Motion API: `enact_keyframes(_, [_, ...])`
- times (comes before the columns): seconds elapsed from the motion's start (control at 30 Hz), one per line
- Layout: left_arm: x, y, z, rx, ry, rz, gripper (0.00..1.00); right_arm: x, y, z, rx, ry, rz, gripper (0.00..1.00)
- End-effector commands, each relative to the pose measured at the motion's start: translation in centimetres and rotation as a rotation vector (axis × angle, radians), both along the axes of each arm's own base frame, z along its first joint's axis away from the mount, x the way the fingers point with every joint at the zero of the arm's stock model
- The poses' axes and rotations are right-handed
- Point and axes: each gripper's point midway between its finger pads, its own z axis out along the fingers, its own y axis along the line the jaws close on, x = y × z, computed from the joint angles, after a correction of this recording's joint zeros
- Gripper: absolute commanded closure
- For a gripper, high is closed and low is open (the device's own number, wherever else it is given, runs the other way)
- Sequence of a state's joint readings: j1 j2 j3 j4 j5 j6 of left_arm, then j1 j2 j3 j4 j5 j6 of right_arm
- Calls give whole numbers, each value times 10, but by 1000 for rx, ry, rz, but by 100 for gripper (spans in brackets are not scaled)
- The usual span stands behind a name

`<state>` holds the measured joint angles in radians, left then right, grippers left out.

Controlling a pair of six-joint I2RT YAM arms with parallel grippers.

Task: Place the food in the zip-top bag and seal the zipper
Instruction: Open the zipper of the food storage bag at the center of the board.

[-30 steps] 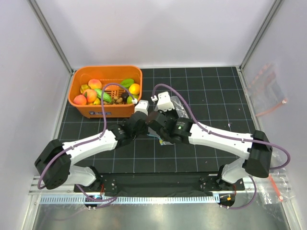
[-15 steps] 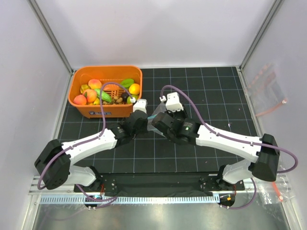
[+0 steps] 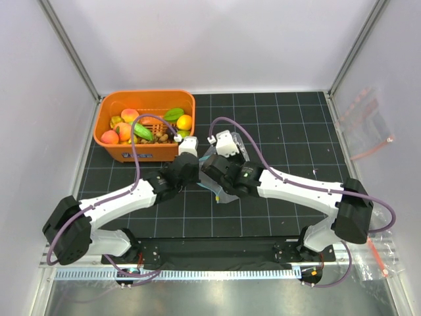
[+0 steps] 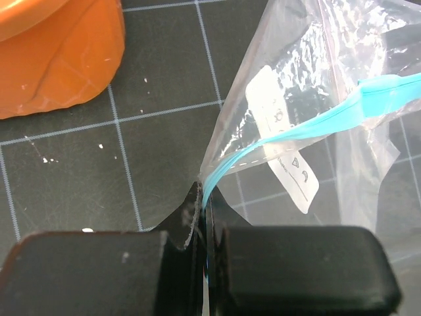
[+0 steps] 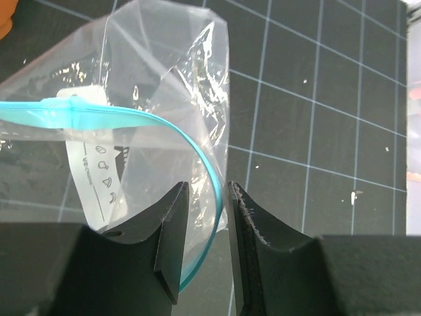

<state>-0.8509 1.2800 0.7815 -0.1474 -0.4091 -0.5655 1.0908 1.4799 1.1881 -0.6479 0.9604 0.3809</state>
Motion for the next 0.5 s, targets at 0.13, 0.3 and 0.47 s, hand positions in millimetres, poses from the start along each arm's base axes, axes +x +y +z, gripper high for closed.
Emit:
enact_keyframes(0.13, [9,20,22,-36,-92,109,100,2,14,7,62,15,-2,60])
enact_keyframes(0.3, [11,25,20,-26,-88,136,100,2,4,12,35,-2,-37,59])
enact_keyframes(0.47, [13,26,17,-12,-78,150,100,0,-4,18,25,-6,-54,54])
